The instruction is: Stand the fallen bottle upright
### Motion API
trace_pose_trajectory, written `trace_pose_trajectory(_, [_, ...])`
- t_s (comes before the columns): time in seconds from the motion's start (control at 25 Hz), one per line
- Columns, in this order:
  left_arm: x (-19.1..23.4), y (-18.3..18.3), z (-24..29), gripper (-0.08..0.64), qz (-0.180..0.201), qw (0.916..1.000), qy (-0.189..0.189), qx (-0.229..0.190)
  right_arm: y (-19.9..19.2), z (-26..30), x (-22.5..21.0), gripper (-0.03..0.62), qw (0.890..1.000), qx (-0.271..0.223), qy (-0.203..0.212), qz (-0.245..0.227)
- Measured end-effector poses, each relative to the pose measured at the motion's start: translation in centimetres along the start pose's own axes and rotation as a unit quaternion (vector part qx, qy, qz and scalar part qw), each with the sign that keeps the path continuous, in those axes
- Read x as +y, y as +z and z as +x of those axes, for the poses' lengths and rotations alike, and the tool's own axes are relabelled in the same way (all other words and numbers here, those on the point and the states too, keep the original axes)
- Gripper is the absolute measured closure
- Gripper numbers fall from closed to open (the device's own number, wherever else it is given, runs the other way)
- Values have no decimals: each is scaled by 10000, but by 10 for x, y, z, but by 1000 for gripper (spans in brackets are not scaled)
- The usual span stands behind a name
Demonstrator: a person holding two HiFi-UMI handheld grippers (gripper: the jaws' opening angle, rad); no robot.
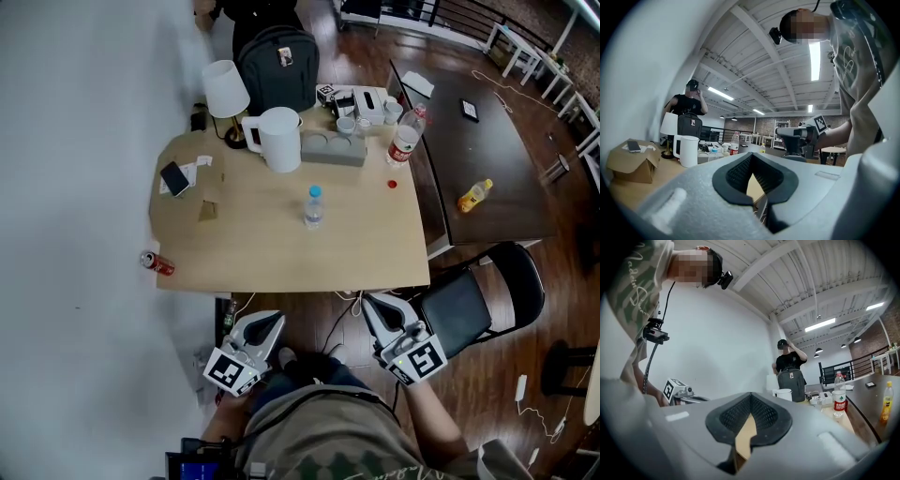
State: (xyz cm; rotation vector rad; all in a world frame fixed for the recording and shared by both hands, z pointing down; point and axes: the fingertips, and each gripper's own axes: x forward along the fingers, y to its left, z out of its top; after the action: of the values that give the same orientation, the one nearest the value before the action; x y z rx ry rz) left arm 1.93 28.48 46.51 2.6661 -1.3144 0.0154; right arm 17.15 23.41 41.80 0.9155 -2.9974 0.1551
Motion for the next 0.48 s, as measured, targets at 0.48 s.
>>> trace_pose_trajectory(0.48, [2,10,-1,560,4,9998,17,-178,0,-2,9,589,9997,119,131,-143])
